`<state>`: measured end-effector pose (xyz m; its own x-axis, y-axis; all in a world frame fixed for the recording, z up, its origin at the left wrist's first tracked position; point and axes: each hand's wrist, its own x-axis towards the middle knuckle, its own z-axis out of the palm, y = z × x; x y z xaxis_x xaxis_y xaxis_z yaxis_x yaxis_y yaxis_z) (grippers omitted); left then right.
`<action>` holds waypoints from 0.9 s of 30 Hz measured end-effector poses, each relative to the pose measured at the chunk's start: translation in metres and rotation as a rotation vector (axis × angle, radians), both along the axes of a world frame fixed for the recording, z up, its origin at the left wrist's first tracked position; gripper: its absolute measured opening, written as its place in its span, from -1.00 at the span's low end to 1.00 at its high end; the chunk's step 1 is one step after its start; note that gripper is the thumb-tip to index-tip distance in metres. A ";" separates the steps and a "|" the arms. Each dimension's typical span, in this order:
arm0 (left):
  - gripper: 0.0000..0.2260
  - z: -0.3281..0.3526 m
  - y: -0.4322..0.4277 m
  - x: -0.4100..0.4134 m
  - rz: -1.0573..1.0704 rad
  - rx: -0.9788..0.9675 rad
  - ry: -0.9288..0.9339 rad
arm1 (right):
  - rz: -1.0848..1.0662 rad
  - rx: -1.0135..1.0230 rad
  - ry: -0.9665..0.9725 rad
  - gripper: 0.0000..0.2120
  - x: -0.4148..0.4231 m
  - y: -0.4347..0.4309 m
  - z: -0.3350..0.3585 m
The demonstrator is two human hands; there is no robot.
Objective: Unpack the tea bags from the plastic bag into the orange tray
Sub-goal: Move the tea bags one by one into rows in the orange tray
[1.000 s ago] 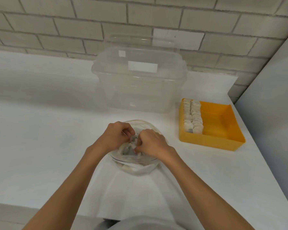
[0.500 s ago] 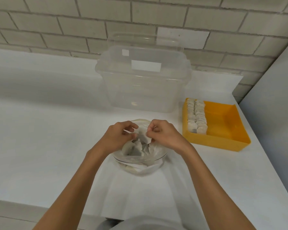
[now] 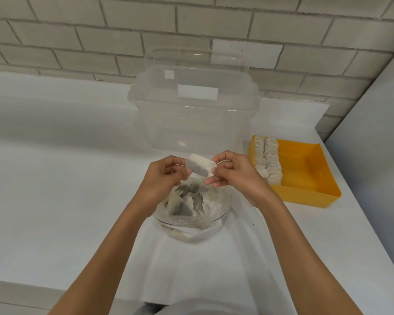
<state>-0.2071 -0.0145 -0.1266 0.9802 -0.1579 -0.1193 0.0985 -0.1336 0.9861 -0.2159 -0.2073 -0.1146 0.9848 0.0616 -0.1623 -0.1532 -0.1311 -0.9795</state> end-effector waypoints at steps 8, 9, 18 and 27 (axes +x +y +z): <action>-0.78 0.009 0.003 -0.003 -0.176 0.150 0.019 | 0.009 -0.387 -0.276 -0.89 0.005 -0.003 0.014; -0.76 0.011 0.003 -0.004 -0.168 0.159 -0.004 | 0.059 -0.455 -0.296 -0.88 0.006 -0.002 0.018; -0.83 0.020 0.000 -0.006 -0.125 0.073 -0.145 | 0.180 -0.437 -0.312 -0.92 0.004 0.020 0.034; -0.97 0.012 0.020 0.000 0.035 0.088 -0.166 | 0.304 -0.918 -0.164 -0.76 0.003 0.040 -0.031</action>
